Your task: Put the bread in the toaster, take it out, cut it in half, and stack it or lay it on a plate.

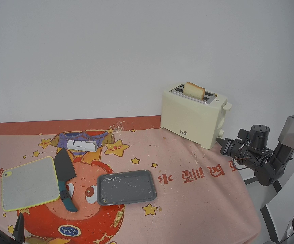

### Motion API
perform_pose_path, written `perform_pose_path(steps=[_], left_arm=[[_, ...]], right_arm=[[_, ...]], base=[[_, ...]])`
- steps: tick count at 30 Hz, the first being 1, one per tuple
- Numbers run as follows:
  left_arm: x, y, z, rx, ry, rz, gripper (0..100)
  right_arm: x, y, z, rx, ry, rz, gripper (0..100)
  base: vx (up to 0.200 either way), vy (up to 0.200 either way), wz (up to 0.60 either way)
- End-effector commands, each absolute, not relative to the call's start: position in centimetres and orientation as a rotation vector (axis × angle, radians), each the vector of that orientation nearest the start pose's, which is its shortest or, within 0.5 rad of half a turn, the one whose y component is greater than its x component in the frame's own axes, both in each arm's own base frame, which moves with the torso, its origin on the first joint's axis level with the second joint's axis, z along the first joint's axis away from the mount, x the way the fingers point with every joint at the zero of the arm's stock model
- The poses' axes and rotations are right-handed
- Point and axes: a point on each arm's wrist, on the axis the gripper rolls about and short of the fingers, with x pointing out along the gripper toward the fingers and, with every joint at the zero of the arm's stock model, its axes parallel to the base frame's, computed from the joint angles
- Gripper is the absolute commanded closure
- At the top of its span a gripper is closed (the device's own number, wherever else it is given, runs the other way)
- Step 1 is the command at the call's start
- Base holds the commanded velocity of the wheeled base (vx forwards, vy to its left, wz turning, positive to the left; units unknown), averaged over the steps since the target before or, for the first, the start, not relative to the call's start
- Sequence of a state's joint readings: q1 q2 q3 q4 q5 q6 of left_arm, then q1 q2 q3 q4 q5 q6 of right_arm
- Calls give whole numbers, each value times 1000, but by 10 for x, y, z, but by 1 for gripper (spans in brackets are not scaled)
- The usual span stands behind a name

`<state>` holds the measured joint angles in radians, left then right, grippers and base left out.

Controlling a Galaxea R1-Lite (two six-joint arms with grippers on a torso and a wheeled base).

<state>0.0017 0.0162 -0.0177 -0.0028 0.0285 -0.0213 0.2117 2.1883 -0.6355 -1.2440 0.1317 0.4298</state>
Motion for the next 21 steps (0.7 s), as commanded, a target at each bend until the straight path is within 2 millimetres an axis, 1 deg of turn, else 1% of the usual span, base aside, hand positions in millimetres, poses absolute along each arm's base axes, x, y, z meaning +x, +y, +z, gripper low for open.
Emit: perform_pose_path(steps=[1,2,3,5,6,7,8,10,11,12,14,15,16,18,20,21], left_arm=[[-22,1,76,-21,10,31,0],[-22,1,76,-21,10,31,0],[-22,1,76,-21,10,31,0],[-22,1,76,-21,10,31,0],[-22,1,76,-21,10,29,0],[-22,1,76,-21,10,31,0],[-22,1,76,-21,10,32,0],[-22,1,76,-21,10,32,0],[-22,1,76,-21,10,31,0],[-22,1,76,-21,10,32,0],[-22,1,76,-21,10,31,0],[-22,1,76,-21,10,32,0],[-22,1,76,-21,10,31,0],[-22,1,76,-21,10,29,0],[-22,1,76,-21,10,31,0],[-22,1,76,-21,10,31,0]], right_arm=[[338,74,58,413,326,277,100],[333,71,78,422,267,283,100],[329,68,91,425,236,284,100],[310,59,140,433,101,305,100],[298,56,164,434,42,320,100],[287,54,181,436,6,328,100],[269,51,206,438,-32,341,100],[243,48,237,437,-59,374,100],[227,45,256,433,-54,412,100],[219,43,268,429,-45,432,100],[210,41,285,422,-10,458,100],[204,40,296,414,44,476,100],[203,41,300,403,87,482,100],[206,43,302,317,177,477,100],[226,46,288,164,242,476,100],[226,46,288,164,242,476,0]], base=[[0,0,0],[0,0,0],[0,0,0],[0,0,0],[0,0,0],[0,0,0],[0,0,0],[0,0,0],[0,0,0],[0,0,0],[0,0,0],[0,0,0],[0,0,0],[0,0,0],[0,0,0],[0,0,0]])
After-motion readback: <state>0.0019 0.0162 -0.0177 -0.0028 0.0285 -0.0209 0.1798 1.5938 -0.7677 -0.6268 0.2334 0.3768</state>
